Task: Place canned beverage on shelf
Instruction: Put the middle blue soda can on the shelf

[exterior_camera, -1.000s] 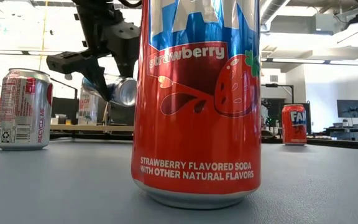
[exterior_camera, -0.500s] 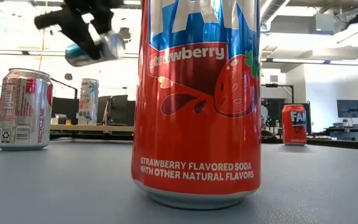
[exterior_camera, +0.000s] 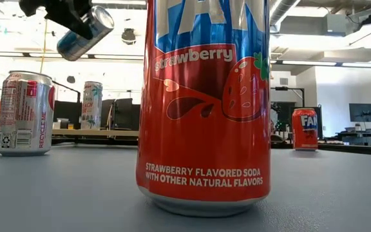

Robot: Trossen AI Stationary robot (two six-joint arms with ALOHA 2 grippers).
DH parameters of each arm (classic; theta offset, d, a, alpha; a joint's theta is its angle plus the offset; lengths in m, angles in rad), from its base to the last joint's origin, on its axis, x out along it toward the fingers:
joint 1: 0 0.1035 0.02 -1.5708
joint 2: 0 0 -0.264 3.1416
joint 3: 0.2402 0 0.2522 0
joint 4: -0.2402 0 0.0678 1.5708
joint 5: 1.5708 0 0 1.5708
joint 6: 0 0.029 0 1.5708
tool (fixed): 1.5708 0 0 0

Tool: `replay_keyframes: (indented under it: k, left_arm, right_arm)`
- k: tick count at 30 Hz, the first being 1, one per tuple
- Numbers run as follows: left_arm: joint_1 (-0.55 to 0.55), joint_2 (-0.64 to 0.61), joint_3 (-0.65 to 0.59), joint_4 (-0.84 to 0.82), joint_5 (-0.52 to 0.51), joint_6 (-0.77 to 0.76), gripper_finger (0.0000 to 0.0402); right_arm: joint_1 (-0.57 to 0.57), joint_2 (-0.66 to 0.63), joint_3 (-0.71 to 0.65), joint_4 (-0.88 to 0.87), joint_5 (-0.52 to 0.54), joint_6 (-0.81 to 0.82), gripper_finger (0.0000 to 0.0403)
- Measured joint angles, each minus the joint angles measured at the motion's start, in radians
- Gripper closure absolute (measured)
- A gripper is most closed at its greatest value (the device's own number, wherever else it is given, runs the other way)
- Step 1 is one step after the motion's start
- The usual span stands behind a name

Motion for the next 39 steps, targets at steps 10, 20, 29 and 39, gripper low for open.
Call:
replay_keyframes:
  k: [10, 20, 29, 39]
  left_arm:
    - [0.075, -0.007, -0.018, 0.237, 0.355, 0.097, 0.0184]
    - [0.201, -0.006, -0.018, 0.253, 0.572, 0.000, 0.0184]
    - [0.227, -0.010, -0.018, 0.186, 0.594, 0.001, 0.0184]
    - [0.226, -0.012, -0.018, 0.199, 0.685, 0.001, 0.0184]
  right_arm:
    - [0.174, 0.180, -0.008, 0.213, 0.042, -0.323, 0.0396]
    - [0.295, 0.343, 0.158, 0.189, 0.386, -0.563, 0.0266]
    - [0.345, 0.421, 0.250, 0.151, 0.533, -0.604, 0.0152]
    - [0.345, 0.421, 0.262, 0.201, 0.443, -0.527, 0.0142]
